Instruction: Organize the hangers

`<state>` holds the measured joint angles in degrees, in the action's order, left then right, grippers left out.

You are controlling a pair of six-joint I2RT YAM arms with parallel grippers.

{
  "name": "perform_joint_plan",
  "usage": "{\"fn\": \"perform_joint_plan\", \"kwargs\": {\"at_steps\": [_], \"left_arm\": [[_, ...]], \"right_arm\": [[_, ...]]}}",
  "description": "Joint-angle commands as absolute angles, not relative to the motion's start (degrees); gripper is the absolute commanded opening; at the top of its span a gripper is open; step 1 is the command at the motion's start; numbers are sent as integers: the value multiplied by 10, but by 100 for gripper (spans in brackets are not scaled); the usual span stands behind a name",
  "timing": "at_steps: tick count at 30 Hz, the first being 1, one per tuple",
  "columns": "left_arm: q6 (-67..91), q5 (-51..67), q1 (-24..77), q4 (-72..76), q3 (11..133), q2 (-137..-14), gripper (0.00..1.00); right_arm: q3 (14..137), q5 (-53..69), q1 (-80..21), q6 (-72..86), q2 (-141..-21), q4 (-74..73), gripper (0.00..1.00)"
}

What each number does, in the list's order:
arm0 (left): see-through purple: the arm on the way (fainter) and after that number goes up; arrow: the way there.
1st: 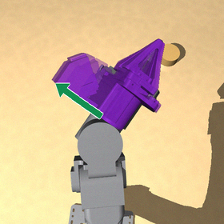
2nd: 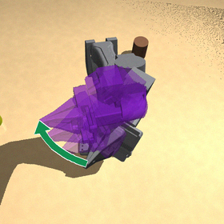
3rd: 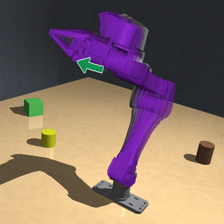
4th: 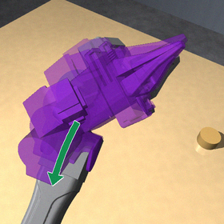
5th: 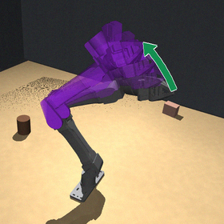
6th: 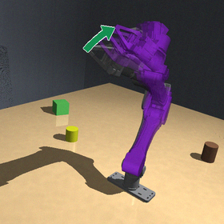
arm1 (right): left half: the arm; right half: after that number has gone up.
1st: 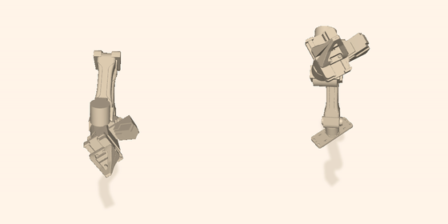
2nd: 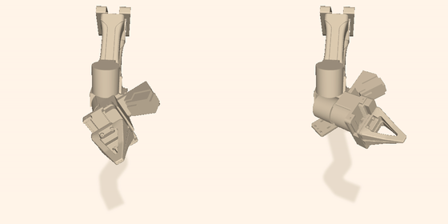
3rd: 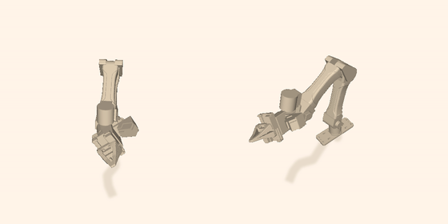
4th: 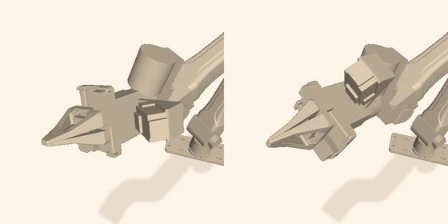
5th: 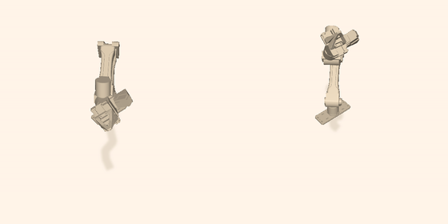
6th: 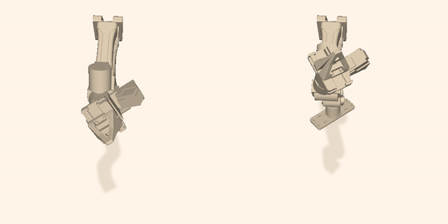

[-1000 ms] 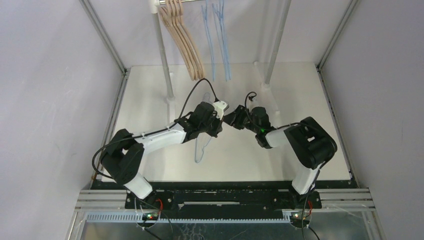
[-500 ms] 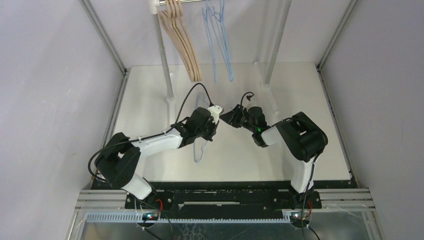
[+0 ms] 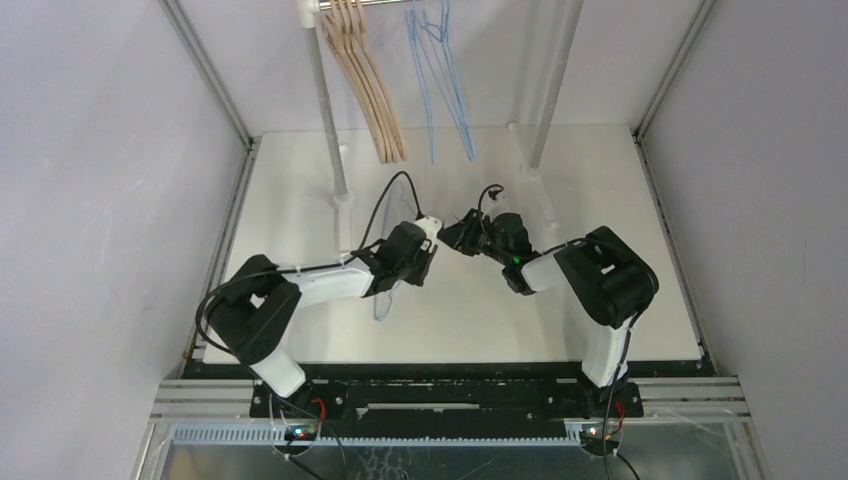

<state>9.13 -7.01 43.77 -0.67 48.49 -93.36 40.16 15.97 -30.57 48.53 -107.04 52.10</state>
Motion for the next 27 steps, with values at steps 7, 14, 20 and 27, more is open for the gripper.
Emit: {"fn": "perform_joint_plan", "kwargs": {"at_steps": [7, 14, 20, 27], "left_arm": [[107, -95, 440, 37, 456, -876, 47], [106, -46, 457, 32, 459, -815, 51], [104, -85, 465, 14, 464, -790, 60], [113, -171, 465, 19, 445, -795, 71]], "right_arm": [[425, 157, -314, 451, -1030, 516, 36], [429, 157, -315, 449, -1032, 511, 36], [433, 156, -315, 446, -1030, 505, 36], [432, 154, -316, 436, -1020, 493, 36]]}}
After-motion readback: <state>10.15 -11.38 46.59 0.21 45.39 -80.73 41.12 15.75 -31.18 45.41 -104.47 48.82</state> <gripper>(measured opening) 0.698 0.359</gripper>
